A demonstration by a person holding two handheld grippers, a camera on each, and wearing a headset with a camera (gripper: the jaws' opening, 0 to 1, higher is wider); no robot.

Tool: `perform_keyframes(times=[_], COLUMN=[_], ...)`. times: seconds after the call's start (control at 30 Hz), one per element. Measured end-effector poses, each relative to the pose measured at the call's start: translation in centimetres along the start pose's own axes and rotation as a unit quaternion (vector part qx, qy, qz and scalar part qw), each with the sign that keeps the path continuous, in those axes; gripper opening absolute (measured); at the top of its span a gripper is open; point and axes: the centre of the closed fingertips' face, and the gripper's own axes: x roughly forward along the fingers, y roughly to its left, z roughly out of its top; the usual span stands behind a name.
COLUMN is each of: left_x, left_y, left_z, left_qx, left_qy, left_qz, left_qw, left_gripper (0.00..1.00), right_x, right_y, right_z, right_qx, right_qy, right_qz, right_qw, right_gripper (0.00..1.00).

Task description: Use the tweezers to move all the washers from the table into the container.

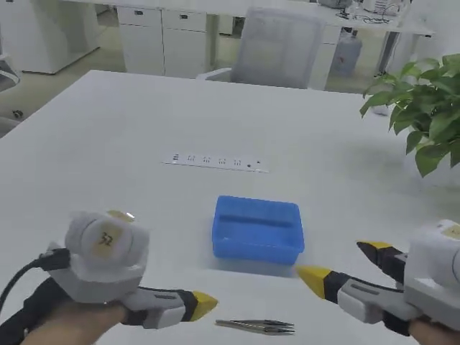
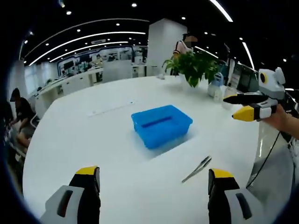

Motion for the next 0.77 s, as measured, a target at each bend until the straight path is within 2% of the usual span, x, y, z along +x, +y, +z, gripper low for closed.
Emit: perform_keyframes(times=[0.03, 0.13, 0.2, 0.4, 0.53, 0.77], left_x=[-0.8, -2.2, -3.0, -5.1, -5.7, -5.8], left_y=[0.4, 0.6, 0.8, 1.3, 1.4, 1.1], left_z=[0.2, 0.2, 0.2, 0.9, 1.0, 0.6], left_qx=[-0.004, -0.004, -0.005, -0.016, -0.019, -0.024], left_qy=[-0.010, -0.012, -0.017, -0.043, -0.048, -0.038], left_qz=[0.015, 0.027, 0.038, 0.067, 0.075, 0.076], left_qw=[0.9998, 0.9996, 0.9991, 0.9967, 0.9959, 0.9961], left_gripper=[0.99, 0.99, 0.99, 0.99, 0.99, 0.99], right_x=[-0.4, -1.0, -1.4, -2.0, -2.1, -2.2], right_y=[0.0, -0.1, -0.4, -1.1, -1.0, -1.3], right_z=[-0.1, -0.4, -0.7, -1.7, -1.9, -2.1], right_qx=[0.001, 0.002, -0.001, 0.007, 0.007, 0.007], right_qy=[-0.004, -0.010, -0.014, -0.011, -0.010, -0.006], right_qz=[-0.004, -0.013, -0.026, -0.038, -0.042, -0.047], right_qw=[1.0000, 0.9999, 0.9996, 0.9992, 0.9991, 0.9989], right_gripper=[0.74, 0.79, 0.86, 0.94, 0.98, 0.99])
